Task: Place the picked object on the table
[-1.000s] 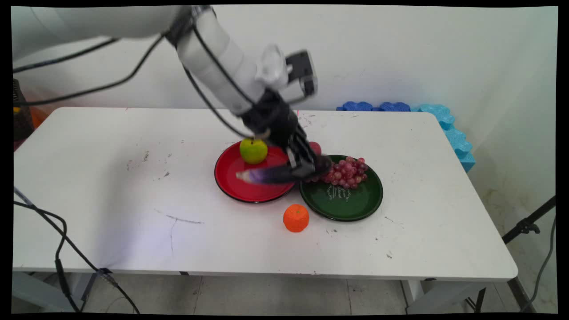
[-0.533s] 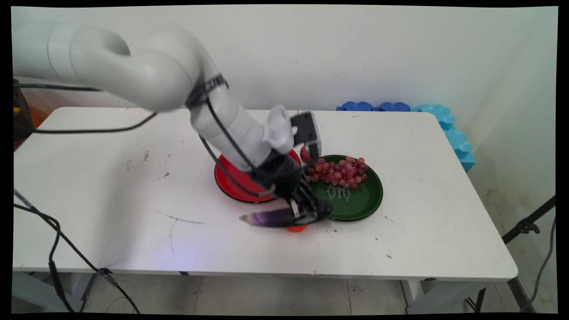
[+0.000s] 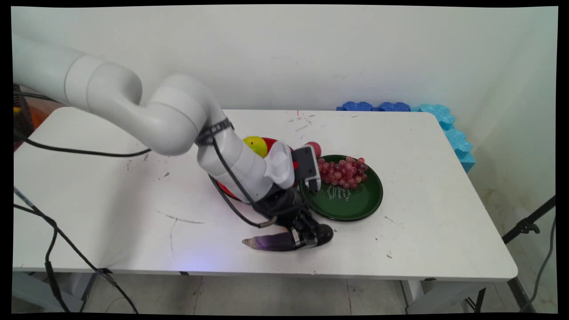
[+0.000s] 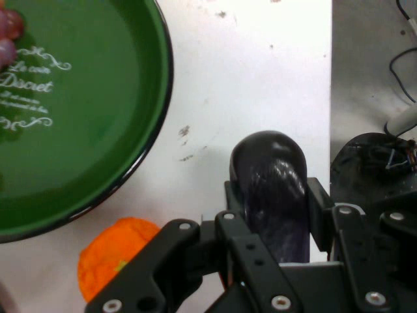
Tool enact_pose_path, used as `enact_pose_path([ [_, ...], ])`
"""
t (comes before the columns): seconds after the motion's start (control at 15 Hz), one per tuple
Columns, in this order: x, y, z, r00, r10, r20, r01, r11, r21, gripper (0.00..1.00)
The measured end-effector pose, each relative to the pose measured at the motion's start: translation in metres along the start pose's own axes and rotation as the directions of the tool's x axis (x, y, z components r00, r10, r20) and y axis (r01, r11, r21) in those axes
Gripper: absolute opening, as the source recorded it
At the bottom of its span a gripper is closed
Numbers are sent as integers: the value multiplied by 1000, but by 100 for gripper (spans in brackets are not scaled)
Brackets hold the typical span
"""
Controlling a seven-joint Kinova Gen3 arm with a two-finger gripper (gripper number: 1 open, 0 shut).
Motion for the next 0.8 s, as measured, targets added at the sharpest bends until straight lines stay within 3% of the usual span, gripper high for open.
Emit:
enact_pose_path([
  [0.47, -14, 6, 19, 1000, 19, -8, -19, 1000, -1, 0],
  [0.53, -14, 6, 20, 1000, 21, -10, -21, 1000, 0, 100],
  [0.8, -12, 7, 18, 999, 33, -32, -33, 999, -4, 100],
])
